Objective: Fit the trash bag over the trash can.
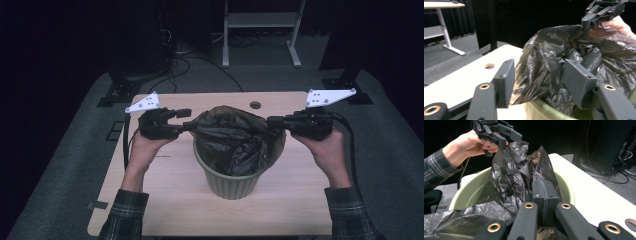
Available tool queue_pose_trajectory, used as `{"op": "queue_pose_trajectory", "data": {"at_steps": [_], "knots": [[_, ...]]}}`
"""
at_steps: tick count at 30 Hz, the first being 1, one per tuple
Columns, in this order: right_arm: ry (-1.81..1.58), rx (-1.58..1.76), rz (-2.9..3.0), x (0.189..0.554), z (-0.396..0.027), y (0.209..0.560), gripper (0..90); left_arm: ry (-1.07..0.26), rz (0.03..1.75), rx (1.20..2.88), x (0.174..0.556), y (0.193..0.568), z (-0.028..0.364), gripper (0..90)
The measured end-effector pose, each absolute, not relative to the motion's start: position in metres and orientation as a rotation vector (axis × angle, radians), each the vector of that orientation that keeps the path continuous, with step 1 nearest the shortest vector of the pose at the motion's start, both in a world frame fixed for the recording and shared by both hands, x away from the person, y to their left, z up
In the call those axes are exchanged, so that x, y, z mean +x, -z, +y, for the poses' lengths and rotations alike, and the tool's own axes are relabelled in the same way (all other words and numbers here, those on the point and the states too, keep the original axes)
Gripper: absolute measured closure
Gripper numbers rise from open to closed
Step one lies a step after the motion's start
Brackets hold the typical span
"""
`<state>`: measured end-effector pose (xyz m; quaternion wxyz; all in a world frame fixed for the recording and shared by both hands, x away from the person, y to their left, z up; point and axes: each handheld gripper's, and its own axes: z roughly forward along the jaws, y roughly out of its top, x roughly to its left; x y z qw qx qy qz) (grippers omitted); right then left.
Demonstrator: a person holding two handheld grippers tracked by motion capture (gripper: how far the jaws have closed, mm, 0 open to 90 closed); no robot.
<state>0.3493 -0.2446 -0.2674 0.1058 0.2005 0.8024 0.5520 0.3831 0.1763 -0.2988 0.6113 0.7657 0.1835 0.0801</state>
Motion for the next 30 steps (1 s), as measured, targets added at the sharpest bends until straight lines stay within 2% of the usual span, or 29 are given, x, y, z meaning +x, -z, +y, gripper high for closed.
{"op": "queue_pose_trajectory", "data": {"at_steps": [3, 7, 11, 23, 29, 30], "knots": [[-1.629, 0.587, 2.361, 0.348, -0.245, 0.267, 90.0, -0.162, 0.393, 1.79, 0.383, 0.299, 0.17, 59.0], [-1.624, 0.588, 2.345, 0.347, -0.247, 0.266, 90.0, -0.154, 0.351, 1.838, 0.38, 0.299, 0.164, 89.5], [-1.604, 0.631, 2.305, 0.346, -0.256, 0.268, 90.0, -0.192, 0.374, 1.842, 0.377, 0.297, 0.174, 89.7], [-1.584, 0.759, 2.245, 0.348, -0.283, 0.284, 90.0, -0.324, 0.498, 1.802, 0.373, 0.291, 0.233, 89.7], [-1.563, 0.798, 2.261, 0.35, -0.287, 0.298, 90.0, -0.313, 0.493, 1.824, 0.372, 0.298, 0.232, 89.7], [-1.568, 0.793, 2.265, 0.351, -0.287, 0.3, 86.4, -0.31, 0.486, 1.83, 0.372, 0.299, 0.23, 89.6]]}}
